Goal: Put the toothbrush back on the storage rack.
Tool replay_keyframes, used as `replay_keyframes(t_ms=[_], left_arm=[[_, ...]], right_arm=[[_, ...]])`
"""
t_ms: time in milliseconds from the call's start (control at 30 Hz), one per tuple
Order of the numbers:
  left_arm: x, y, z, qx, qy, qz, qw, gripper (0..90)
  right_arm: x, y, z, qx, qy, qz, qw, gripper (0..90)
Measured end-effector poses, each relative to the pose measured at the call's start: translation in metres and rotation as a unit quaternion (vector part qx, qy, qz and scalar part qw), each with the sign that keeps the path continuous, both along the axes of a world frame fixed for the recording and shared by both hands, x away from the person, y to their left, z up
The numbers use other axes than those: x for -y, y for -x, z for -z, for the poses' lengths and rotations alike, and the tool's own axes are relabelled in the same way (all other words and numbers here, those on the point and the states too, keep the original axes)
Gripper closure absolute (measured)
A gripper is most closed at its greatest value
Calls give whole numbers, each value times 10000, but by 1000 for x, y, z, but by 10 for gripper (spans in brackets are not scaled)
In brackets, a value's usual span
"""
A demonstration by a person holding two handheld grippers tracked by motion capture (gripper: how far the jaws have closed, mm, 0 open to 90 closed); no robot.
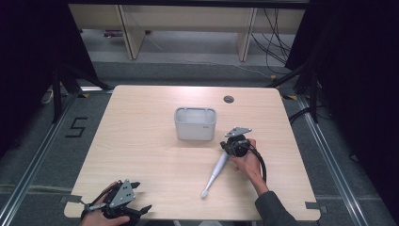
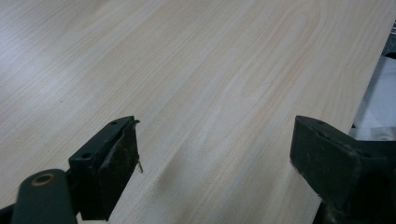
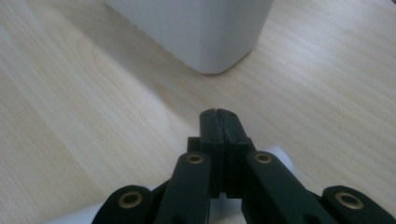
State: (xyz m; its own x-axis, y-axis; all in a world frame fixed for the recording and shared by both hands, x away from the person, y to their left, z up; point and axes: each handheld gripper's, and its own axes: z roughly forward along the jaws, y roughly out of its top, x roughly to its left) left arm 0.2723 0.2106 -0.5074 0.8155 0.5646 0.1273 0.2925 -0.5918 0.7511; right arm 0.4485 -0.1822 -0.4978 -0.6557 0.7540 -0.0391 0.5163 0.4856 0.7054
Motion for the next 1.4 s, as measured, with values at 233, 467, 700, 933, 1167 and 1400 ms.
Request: replay_keyframes(t_ms=[233, 467, 700, 933, 1167, 1400], left_arm=[[0, 0, 0, -2, 3, 14, 10000, 148], [-1, 0, -1, -28, -16, 27, 10000, 148], [-1, 0, -3, 24, -122, 14, 9999, 148], [-1, 0, -3, 19, -103, -1, 9999, 147], [-1, 0, -3, 15, -110, 2, 9999, 148], [-1, 1, -3, -28, -50, 24, 10000, 148]], right_arm=[[2, 3, -1, -75, 55, -24, 10000, 899], [10, 10, 0, -219, 73, 12, 9997, 896], [15, 17, -2, -305, -25, 45, 9995, 896], [15, 30, -6, -426, -68, 40, 9991, 895], [18, 35, -5, -368, 8, -104, 9993, 892], [16, 49, -6, -334, 31, -117, 9994, 889]])
